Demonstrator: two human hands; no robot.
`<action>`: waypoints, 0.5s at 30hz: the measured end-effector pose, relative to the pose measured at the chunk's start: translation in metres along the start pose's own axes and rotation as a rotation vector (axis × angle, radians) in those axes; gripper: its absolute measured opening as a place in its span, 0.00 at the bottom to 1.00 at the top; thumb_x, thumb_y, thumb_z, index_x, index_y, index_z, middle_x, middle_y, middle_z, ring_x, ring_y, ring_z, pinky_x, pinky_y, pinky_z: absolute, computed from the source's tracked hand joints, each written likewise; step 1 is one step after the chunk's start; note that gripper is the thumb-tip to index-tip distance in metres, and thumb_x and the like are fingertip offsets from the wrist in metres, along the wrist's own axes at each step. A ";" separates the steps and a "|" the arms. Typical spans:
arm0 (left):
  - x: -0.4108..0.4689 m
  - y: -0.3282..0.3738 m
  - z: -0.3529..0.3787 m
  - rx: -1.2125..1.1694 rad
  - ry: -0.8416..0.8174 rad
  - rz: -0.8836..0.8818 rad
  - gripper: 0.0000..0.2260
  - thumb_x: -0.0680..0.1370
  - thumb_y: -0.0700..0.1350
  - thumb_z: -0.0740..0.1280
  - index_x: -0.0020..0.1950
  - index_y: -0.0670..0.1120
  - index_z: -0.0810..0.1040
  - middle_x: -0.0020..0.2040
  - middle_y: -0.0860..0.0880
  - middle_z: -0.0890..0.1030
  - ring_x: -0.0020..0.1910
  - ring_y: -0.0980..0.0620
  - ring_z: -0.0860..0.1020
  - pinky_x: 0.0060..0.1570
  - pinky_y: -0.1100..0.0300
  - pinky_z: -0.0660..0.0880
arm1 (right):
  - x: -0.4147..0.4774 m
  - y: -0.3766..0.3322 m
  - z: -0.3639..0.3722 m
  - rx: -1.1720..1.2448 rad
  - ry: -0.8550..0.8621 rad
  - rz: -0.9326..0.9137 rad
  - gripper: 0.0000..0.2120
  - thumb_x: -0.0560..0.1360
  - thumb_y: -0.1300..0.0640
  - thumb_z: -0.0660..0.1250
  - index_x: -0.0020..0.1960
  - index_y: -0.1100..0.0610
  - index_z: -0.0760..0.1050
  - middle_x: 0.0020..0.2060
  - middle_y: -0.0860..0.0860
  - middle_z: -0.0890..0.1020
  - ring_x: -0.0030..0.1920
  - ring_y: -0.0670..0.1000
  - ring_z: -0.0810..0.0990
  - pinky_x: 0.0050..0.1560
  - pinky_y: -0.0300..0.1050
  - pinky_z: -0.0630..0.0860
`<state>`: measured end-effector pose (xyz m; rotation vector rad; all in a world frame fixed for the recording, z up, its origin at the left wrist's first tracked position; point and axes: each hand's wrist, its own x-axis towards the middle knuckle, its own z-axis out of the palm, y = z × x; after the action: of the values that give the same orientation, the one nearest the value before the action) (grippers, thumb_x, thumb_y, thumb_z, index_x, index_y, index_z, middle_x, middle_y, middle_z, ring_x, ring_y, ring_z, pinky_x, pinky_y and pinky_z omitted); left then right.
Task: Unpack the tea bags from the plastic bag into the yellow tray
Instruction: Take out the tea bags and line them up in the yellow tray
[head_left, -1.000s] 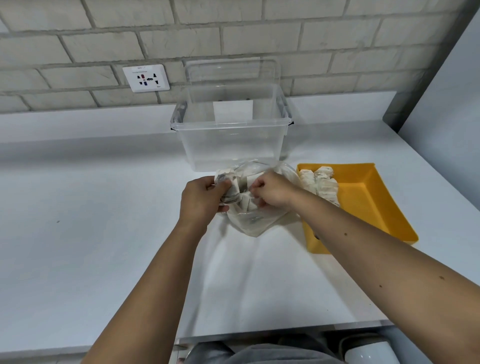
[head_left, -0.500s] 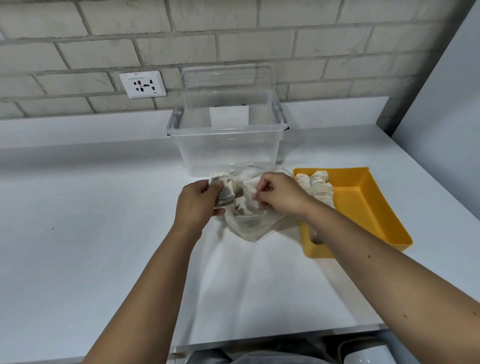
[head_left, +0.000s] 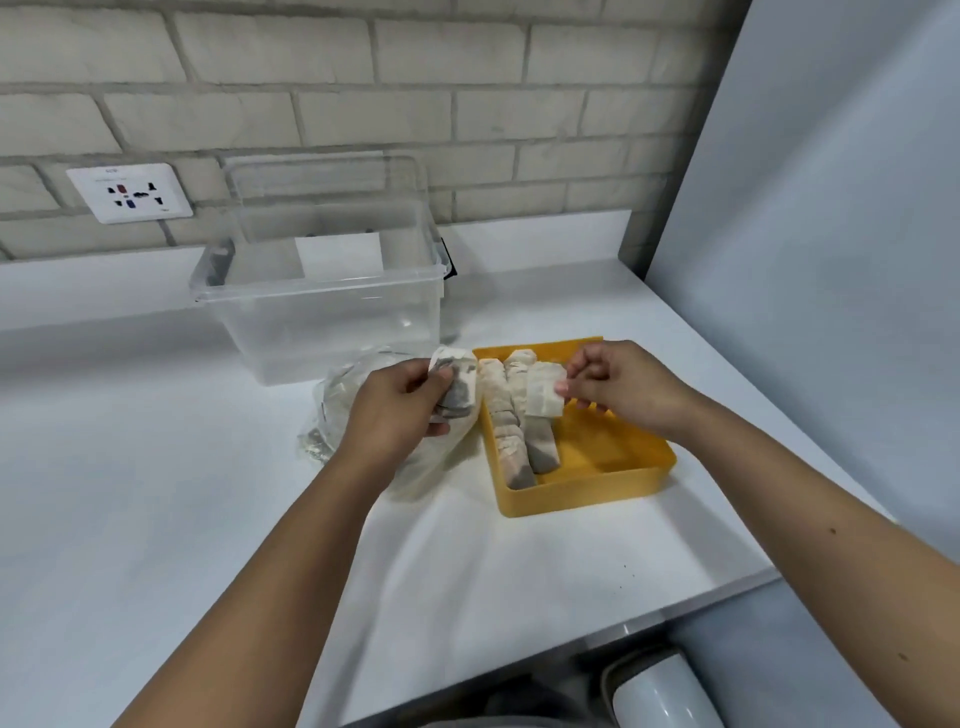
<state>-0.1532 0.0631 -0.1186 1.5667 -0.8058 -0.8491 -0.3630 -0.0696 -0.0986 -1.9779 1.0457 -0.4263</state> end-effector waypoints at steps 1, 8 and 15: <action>0.000 -0.002 0.004 0.008 -0.012 -0.003 0.08 0.81 0.45 0.66 0.53 0.44 0.84 0.43 0.47 0.84 0.43 0.50 0.83 0.39 0.58 0.82 | -0.003 0.009 0.003 -0.013 -0.045 0.038 0.06 0.74 0.58 0.73 0.47 0.59 0.78 0.36 0.50 0.84 0.34 0.43 0.80 0.35 0.30 0.74; -0.003 -0.007 0.017 0.013 -0.034 -0.026 0.06 0.80 0.45 0.67 0.52 0.47 0.84 0.43 0.49 0.84 0.42 0.51 0.83 0.39 0.59 0.82 | -0.004 0.042 0.027 -0.071 -0.191 0.178 0.06 0.74 0.58 0.74 0.45 0.59 0.78 0.34 0.50 0.83 0.31 0.41 0.80 0.33 0.31 0.73; -0.008 -0.010 0.017 -0.066 -0.056 -0.103 0.08 0.79 0.46 0.69 0.56 0.46 0.83 0.44 0.47 0.86 0.39 0.49 0.85 0.37 0.59 0.82 | -0.001 0.046 0.034 -0.151 -0.125 0.190 0.07 0.73 0.56 0.74 0.46 0.59 0.79 0.36 0.51 0.83 0.35 0.47 0.80 0.37 0.36 0.74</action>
<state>-0.1714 0.0628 -0.1302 1.5423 -0.7348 -0.9879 -0.3658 -0.0653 -0.1560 -1.9851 1.2018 -0.1220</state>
